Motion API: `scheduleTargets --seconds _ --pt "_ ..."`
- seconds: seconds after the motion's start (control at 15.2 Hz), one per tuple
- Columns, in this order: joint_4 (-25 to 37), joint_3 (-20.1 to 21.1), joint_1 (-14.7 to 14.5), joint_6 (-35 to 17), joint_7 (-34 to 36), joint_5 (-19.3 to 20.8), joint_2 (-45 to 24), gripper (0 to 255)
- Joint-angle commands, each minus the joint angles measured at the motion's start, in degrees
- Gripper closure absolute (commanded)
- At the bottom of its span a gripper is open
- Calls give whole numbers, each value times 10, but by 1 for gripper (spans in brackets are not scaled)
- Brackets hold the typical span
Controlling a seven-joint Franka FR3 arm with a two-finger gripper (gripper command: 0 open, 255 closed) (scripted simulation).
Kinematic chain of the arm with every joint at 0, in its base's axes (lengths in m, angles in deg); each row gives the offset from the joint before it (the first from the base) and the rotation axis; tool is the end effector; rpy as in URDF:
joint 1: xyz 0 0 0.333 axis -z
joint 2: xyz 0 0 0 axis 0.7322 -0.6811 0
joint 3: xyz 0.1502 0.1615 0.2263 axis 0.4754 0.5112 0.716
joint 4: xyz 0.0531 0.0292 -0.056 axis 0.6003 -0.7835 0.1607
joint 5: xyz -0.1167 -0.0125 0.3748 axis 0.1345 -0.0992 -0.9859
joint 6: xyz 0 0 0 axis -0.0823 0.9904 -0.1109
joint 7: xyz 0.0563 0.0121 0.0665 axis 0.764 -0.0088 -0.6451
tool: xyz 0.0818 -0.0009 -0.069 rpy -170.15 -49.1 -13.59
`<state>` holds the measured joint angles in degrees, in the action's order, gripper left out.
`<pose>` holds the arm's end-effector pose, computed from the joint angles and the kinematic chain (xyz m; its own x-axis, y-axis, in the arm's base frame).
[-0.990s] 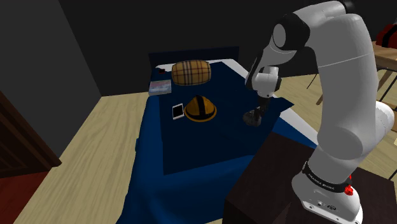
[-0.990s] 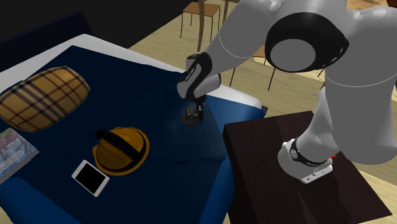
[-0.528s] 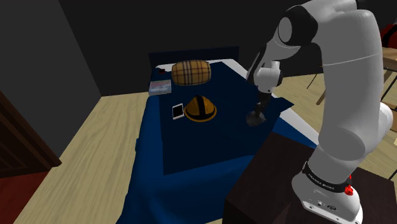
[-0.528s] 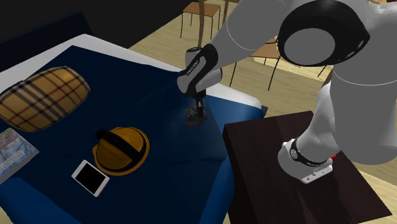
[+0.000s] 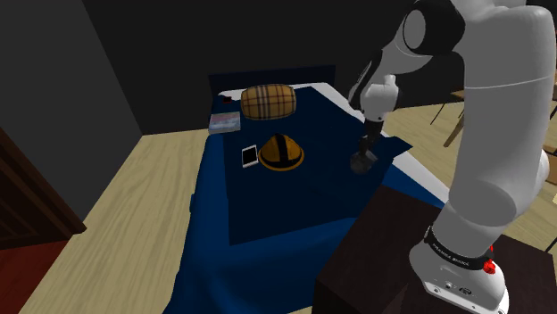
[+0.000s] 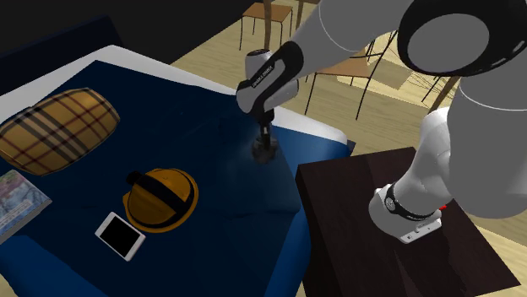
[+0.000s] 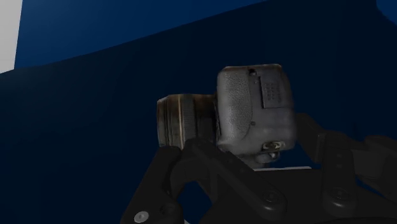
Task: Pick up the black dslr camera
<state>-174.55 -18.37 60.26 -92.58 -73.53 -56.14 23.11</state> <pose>0.3694 -0.3702 0.2112 0.9937 -0.0937 -0.0620 -0.1031 -0.9796 -0.1726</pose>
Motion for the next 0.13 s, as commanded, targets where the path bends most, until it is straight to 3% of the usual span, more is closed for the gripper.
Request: scheduleTargets --seconds 0.0,0.07 --pt "1 -4 -2 7 5 7 8 255" --pt "1 -4 -2 7 5 7 8 255"
